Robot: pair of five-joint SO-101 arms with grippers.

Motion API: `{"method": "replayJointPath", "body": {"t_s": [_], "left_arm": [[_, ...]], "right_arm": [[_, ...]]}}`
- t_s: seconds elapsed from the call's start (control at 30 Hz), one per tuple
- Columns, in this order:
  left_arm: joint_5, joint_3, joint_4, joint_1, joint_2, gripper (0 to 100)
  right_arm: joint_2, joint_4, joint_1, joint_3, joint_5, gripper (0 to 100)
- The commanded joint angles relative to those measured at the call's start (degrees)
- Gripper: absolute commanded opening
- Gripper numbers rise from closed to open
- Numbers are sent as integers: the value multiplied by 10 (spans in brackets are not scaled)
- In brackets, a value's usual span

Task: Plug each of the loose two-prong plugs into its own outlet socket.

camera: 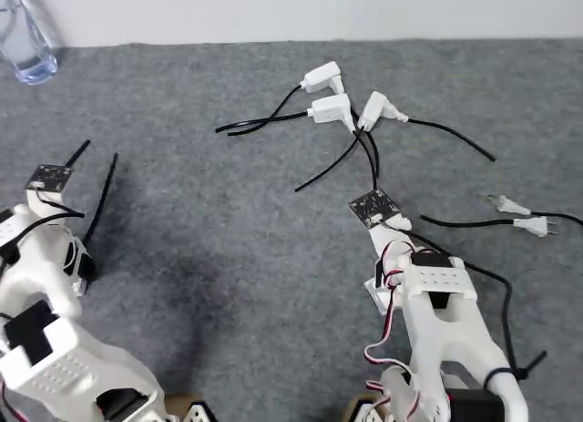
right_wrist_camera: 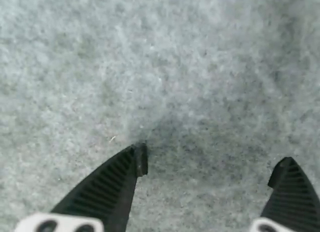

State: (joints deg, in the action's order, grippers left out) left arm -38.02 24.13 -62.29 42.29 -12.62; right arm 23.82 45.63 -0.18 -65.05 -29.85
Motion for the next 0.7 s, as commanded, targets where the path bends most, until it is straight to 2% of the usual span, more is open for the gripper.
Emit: {"method": "replayJointPath", "body": {"t_s": [0.0,0.1,0.23,0.43,0.53,0.67], "left_arm": [[-1,-5,4,-7,4,60],[-2,-7,2,-12,8,34],[-23,-33,-18,-55,9,14],[-33,-124,-158,-133,9,13],[-42,-155,-203,-163,9,13],[-85,-195,-267,-244,9,13]], "right_arm": [[14,-8,-7,-1,-6,372],[14,-8,-7,-1,-6,372],[15,-8,-7,-1,-6,372],[17,-8,-3,-1,-6,372],[18,-9,3,1,-6,372],[19,-58,67,9,1,372]]}}
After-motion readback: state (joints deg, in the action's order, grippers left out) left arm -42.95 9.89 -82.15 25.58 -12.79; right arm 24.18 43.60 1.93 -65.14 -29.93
